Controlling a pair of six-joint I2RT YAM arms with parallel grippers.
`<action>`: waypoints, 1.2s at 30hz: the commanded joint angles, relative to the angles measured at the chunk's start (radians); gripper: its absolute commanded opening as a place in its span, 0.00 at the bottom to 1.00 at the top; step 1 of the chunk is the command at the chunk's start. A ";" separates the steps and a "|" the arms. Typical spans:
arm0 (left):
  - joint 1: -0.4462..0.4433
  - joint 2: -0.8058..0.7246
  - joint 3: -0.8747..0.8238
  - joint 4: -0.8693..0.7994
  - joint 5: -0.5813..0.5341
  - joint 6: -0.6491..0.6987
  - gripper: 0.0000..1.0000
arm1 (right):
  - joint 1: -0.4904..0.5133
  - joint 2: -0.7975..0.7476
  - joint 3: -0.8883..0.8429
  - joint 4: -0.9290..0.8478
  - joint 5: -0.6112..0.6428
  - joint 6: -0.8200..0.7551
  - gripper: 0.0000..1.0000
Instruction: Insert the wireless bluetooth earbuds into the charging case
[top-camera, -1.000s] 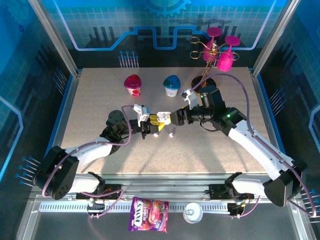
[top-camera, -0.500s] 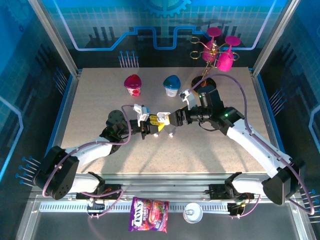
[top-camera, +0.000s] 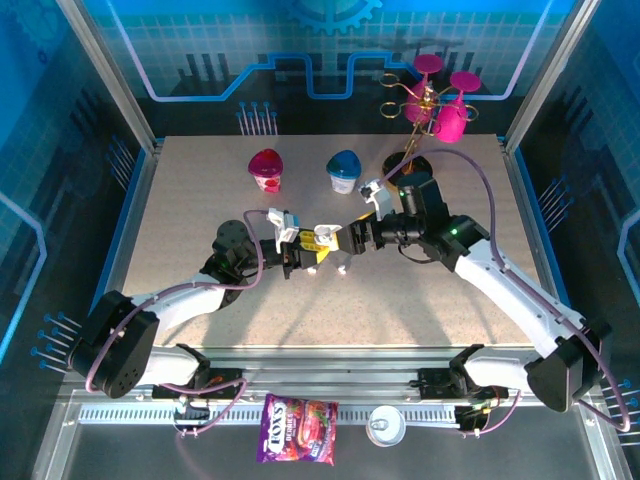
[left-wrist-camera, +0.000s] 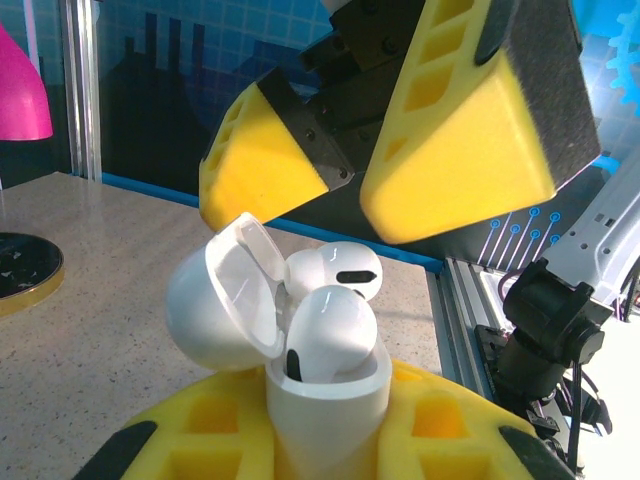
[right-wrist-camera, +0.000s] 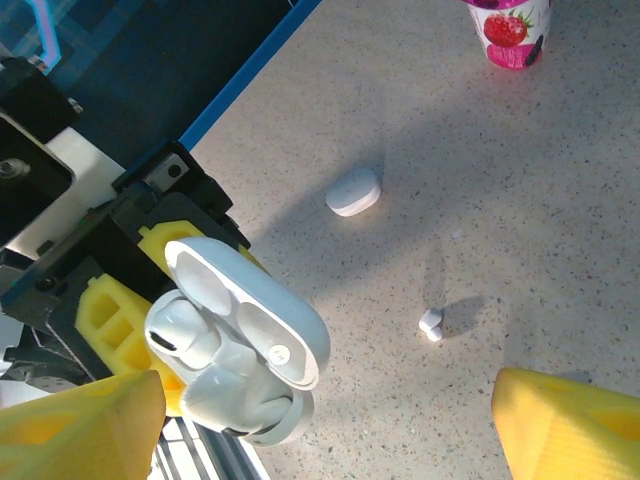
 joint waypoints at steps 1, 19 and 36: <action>0.004 -0.002 0.019 0.037 0.030 -0.018 0.03 | 0.001 0.012 0.005 -0.035 0.034 -0.023 0.85; 0.006 -0.004 0.019 0.039 0.011 -0.026 0.03 | 0.001 -0.019 0.013 -0.147 0.099 -0.075 0.85; 0.007 -0.005 0.012 0.051 0.021 -0.041 0.03 | -0.004 -0.057 0.008 -0.060 0.127 -0.010 0.81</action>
